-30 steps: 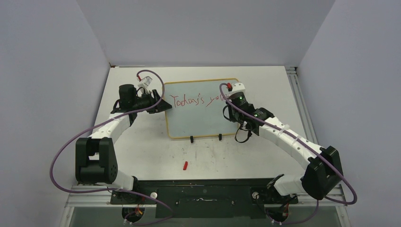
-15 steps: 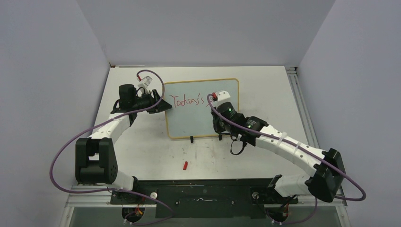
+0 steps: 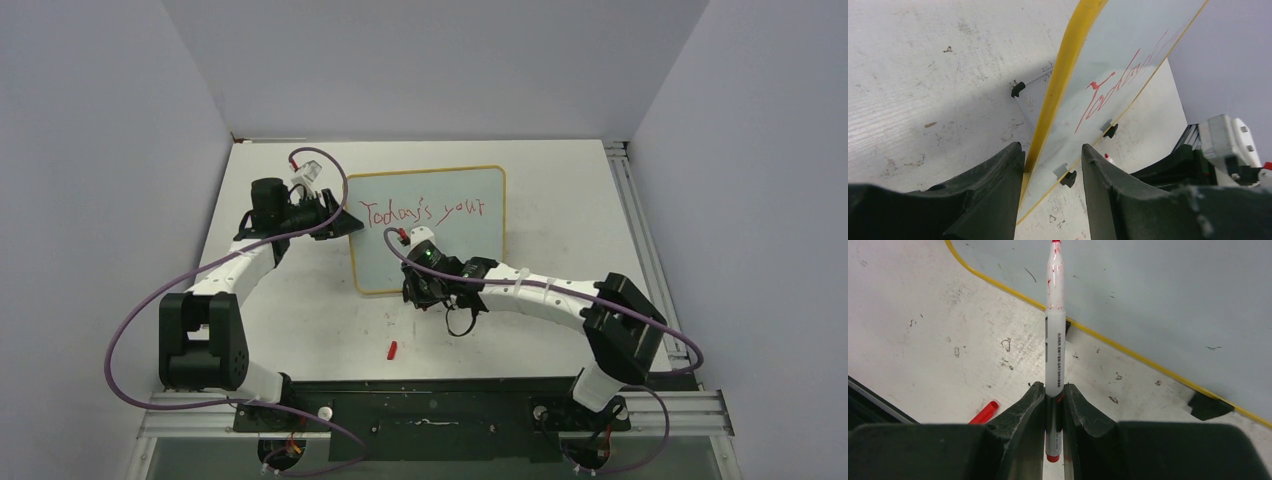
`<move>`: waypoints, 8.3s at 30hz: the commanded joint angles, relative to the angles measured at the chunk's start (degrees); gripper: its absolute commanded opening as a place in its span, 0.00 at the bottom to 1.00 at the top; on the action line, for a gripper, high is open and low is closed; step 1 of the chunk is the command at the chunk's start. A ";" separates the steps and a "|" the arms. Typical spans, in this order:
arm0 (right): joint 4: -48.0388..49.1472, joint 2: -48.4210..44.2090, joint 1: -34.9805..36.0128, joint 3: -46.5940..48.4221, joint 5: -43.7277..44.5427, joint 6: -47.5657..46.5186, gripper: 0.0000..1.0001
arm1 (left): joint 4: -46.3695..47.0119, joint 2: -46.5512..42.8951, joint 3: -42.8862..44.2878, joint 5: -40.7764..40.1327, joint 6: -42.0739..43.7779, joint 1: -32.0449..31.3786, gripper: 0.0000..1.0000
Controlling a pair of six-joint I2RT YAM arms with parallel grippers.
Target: Write a sentence on the whiteboard
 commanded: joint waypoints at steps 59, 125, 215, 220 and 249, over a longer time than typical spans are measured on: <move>-2.73 8.84 -0.14 9.76 7.33 3.28 0.05 | 1.35 -3.00 0.62 1.94 0.41 -0.68 0.44; -6.73 8.98 -0.53 11.85 9.64 1.27 0.05 | 1.89 -3.18 0.50 2.12 0.04 -0.68 0.44; -7.23 6.42 -2.13 8.29 9.49 0.54 0.05 | 1.99 -3.14 0.35 2.06 0.04 -0.68 0.44; -7.14 6.34 -2.52 8.06 9.61 0.59 0.05 | 1.88 -3.23 0.40 2.09 0.04 -0.68 0.44; -7.60 8.88 -3.01 10.29 8.58 -1.28 0.05 | 1.81 -3.41 0.37 2.17 0.14 -0.68 0.44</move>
